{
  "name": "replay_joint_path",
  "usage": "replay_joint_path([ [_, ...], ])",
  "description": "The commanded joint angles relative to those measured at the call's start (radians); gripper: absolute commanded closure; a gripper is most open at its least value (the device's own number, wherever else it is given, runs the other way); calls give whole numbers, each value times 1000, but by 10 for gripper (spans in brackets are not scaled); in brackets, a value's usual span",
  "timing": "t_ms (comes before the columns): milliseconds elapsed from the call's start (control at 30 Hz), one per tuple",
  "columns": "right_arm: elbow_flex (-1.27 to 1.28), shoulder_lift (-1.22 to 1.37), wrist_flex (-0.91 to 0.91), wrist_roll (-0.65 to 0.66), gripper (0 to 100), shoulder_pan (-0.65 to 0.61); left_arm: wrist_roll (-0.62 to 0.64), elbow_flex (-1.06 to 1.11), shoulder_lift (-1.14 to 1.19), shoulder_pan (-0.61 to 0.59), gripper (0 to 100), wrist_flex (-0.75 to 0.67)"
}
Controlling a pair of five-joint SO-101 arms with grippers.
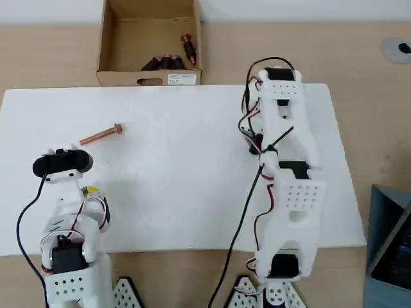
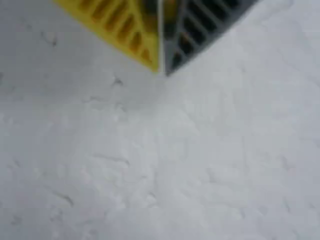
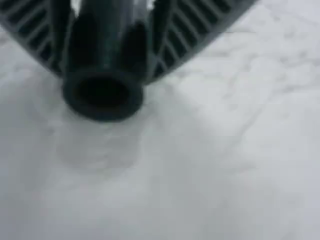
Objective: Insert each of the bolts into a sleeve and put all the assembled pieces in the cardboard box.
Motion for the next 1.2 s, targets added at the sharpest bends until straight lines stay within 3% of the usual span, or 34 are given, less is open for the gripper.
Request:
replay_joint_path([
  [0, -114, -127, 81, 2, 989, -25, 2, -3, -8, 2, 998, -5],
  [233, -234, -323, 175, 91, 989, -56, -3, -3, -8, 2, 998, -5],
  [467, -170, -631, 178, 212, 989, -56, -5, -3, -8, 3, 998, -5],
  [800, 364, -1176, 164, 259, 989, -24, -8, -11, -7, -6, 994, -8],
  [1167, 949, -1725, -69, 262, 989, 76, -101, -203, 24, 2, 993, 41],
])
